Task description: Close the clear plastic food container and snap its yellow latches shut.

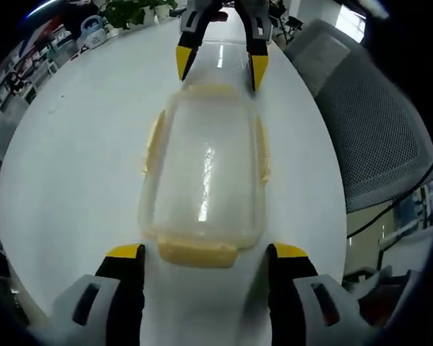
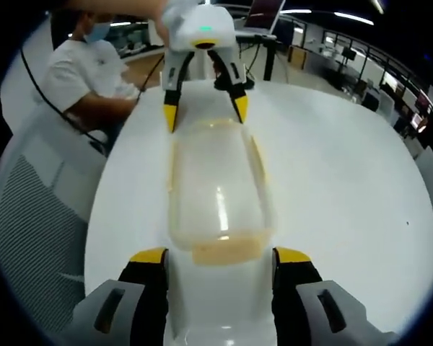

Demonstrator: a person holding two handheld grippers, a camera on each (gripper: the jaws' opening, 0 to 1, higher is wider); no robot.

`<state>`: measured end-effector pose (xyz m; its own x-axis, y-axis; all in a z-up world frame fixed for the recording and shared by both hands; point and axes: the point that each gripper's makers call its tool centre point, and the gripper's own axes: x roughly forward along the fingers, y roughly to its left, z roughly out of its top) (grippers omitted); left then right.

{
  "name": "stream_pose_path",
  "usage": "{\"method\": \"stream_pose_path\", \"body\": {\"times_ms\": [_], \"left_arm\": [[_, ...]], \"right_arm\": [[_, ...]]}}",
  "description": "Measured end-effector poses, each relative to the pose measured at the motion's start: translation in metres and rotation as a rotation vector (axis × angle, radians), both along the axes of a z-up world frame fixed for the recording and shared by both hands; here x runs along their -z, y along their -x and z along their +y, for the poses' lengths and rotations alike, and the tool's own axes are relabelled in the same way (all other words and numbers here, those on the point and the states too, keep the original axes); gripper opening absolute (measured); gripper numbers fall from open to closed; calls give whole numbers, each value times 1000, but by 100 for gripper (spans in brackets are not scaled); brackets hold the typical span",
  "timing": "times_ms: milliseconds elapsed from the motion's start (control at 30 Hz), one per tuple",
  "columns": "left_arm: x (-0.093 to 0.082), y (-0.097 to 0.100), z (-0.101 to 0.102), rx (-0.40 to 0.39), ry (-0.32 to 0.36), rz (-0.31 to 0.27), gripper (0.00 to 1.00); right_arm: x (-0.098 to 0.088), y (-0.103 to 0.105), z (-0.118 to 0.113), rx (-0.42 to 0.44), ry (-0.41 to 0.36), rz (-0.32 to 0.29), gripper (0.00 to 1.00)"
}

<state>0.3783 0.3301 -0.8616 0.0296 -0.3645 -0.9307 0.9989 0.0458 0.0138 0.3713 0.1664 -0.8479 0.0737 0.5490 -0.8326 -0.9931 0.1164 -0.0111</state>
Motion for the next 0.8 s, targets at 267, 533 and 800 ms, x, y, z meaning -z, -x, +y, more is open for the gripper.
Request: {"method": "stream_pose_path", "body": {"times_ms": [267, 533, 800], "left_arm": [[1, -1, 0, 1, -8, 0, 70], [1, 0, -1, 7, -17, 0, 69], [1, 2, -2, 11, -18, 0, 68]], "right_arm": [[2, -1, 2, -27, 10, -15, 58], [6, -3, 1, -43, 37, -8, 55], [9, -2, 1, -50, 44, -9, 55]]}}
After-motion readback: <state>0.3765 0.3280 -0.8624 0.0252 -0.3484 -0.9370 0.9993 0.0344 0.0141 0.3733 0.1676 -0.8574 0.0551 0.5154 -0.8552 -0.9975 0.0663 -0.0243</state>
